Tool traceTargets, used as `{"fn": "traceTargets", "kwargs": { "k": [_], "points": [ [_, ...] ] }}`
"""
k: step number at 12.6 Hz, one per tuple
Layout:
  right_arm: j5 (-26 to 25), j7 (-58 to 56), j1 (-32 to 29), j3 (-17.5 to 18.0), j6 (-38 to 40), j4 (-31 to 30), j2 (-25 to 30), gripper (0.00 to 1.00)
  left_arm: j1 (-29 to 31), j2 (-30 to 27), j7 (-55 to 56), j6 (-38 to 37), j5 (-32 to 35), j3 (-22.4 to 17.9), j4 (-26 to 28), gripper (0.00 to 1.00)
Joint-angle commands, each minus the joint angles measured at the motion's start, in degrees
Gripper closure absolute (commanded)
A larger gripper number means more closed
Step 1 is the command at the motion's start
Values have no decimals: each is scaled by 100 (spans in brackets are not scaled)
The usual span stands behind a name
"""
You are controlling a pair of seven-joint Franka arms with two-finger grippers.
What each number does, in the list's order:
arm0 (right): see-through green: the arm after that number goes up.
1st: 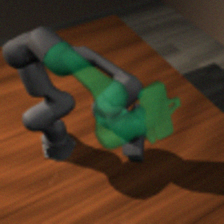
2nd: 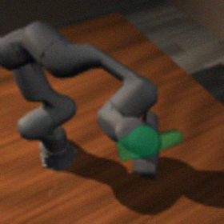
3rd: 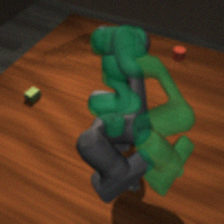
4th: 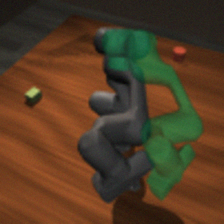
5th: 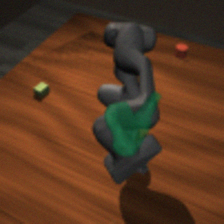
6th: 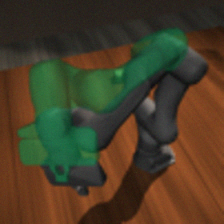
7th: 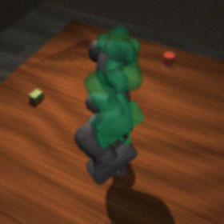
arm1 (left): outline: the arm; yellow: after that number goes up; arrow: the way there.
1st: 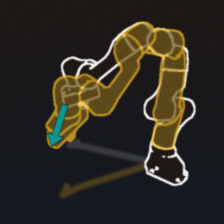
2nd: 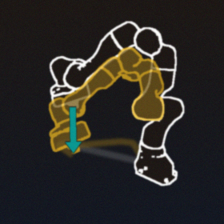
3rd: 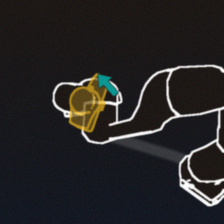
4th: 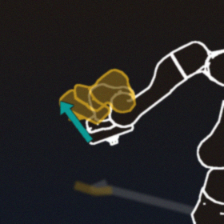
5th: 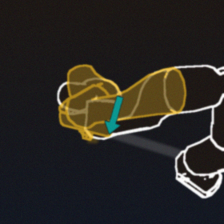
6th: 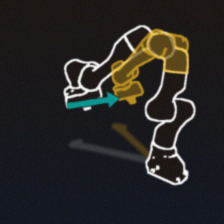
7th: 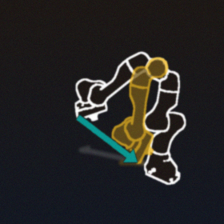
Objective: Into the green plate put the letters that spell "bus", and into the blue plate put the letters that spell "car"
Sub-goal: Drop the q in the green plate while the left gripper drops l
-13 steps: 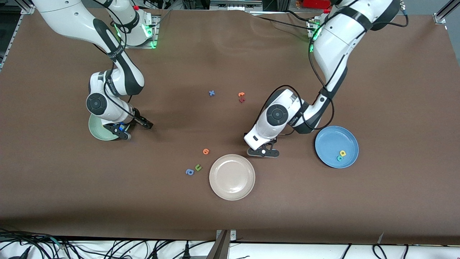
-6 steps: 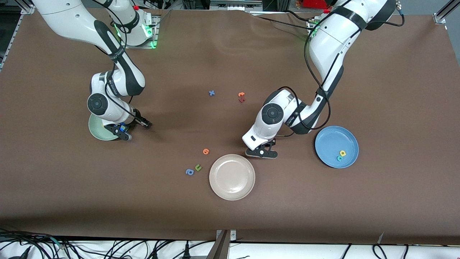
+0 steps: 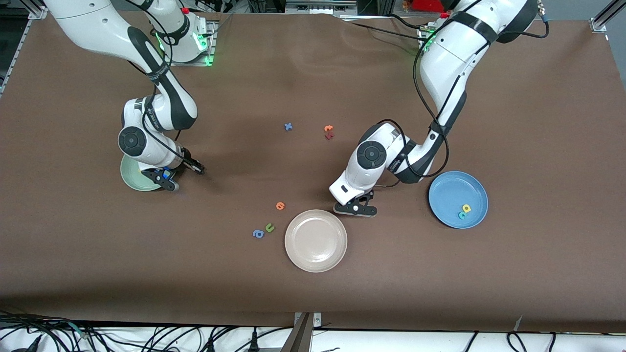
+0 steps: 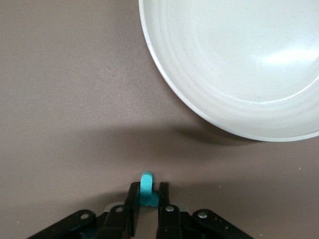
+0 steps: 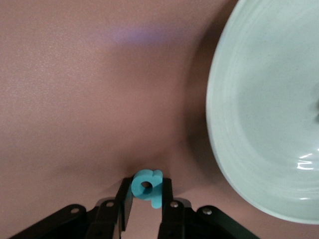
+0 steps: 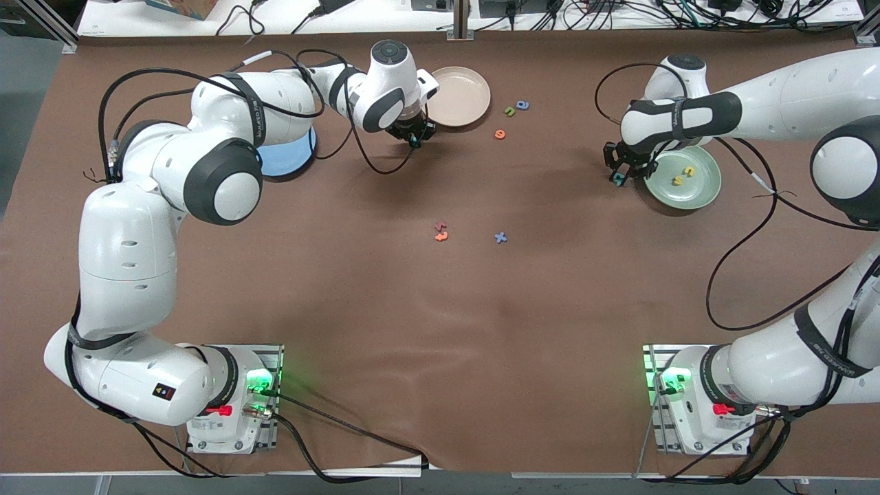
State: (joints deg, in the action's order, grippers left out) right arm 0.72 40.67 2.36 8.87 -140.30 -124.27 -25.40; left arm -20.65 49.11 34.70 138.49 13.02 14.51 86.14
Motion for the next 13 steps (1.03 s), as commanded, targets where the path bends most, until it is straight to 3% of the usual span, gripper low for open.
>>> {"fn": "traceTargets", "kwargs": {
  "k": [1,4,6,9,13],
  "points": [
    [25,11,-34,36,438,139,307,87,78,-32,89,-84,227,-18,-186,100],
    [25,-41,-34,10,2098,938,562,87,394,-480,-488,-1032,148,105,-177,100],
    [25,-487,-51,-208,2673,1081,781,87,727,-884,-1260,-1978,17,183,-142,100],
    [33,-1813,-51,-964,2885,810,896,87,1438,-1219,-2543,-2957,-160,184,-54,93],
    [51,-2493,-60,-1422,2527,151,888,87,2537,-1545,-3707,-2811,-151,228,727,92]
  ]
}}
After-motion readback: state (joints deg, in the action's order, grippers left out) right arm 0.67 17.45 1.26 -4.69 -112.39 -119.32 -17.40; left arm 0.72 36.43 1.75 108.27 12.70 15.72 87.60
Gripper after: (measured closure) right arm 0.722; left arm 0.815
